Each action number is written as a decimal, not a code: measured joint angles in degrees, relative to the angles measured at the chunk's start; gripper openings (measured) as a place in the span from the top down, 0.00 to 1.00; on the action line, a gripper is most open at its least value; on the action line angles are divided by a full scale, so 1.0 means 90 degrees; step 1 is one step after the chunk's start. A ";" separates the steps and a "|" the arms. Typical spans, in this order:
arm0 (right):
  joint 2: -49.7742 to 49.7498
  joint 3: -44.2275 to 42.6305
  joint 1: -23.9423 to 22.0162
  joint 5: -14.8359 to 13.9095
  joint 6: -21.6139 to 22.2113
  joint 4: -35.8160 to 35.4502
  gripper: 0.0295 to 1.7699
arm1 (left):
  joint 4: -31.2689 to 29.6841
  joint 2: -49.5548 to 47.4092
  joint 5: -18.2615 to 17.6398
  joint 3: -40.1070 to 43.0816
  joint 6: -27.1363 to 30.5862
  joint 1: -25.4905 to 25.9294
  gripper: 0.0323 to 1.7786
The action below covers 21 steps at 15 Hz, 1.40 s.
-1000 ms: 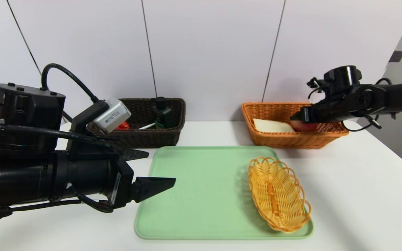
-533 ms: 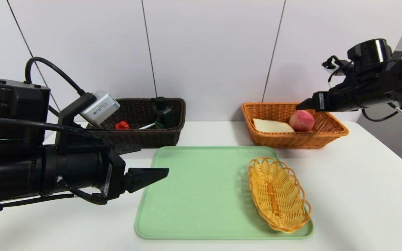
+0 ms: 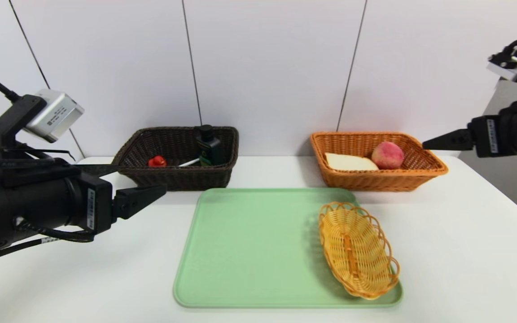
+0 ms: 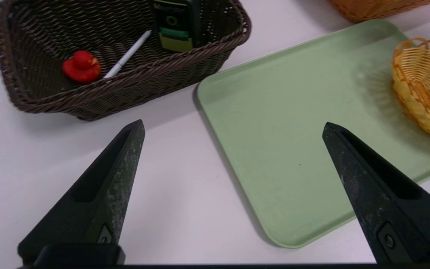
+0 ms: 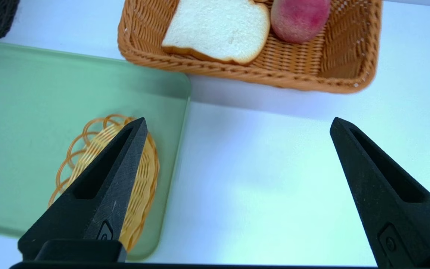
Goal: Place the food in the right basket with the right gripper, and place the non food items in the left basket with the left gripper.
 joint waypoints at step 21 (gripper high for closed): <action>-0.5782 0.3084 -0.0045 -0.0696 -0.0037 0.0542 0.04 | 0.1475 -0.4683 0.0894 0.2713 0.0897 0.2481 0.05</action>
